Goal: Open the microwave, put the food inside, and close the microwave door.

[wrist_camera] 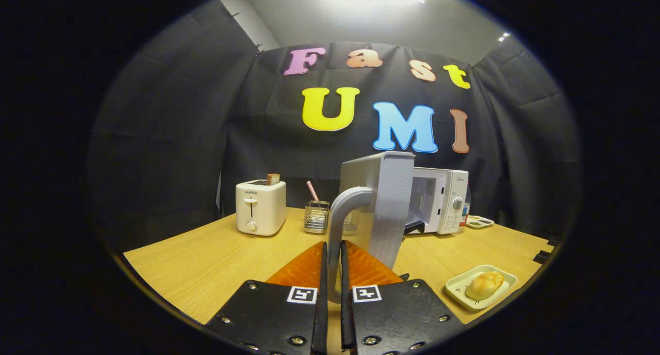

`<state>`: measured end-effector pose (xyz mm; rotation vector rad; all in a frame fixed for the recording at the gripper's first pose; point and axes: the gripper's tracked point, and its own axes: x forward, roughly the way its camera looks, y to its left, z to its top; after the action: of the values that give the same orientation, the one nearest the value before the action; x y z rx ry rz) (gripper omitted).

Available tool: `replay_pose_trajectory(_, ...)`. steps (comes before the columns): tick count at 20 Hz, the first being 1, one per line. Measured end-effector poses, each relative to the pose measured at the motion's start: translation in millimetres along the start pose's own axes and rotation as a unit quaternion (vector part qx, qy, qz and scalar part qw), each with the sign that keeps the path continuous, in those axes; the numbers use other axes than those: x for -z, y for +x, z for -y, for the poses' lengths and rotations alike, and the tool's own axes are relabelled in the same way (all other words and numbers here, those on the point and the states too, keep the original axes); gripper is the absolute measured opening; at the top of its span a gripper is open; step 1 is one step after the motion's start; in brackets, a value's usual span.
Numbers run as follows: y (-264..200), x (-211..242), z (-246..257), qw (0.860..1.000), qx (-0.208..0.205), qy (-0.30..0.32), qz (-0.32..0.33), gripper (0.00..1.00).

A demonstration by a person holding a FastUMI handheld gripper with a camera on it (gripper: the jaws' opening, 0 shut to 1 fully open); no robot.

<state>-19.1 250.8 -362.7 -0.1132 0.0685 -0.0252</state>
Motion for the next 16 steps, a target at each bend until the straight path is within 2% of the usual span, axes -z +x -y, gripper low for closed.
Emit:
replay_pose_trajectory(3, -24.6, -7.8, -6.7, 0.999, -0.036, -0.016, 0.024, 0.11)
replay_pose_trajectory(4, -32.4, -10.9, -5.8, 0.998, -0.055, -0.026, 0.032, 0.18)
replay_pose_trajectory(5, -41.9, -10.3, 1.7, 0.996, -0.067, -0.036, 0.036, 0.33)
replay_pose_trajectory(6, -49.3, -5.9, 11.3, 0.996, -0.072, -0.043, 0.030, 0.67)
replay_pose_trajectory(8, -63.4, 4.1, 41.5, 0.995, -0.076, -0.057, 0.025, 0.82)
replay_pose_trajectory(12, -84.3, 11.2, 121.8, 0.995, -0.053, -0.076, 0.042, 0.96)
replay_pose_trajectory(16, -75.3, 57.5, 197.7, 0.997, -0.041, -0.062, -0.018, 0.96)
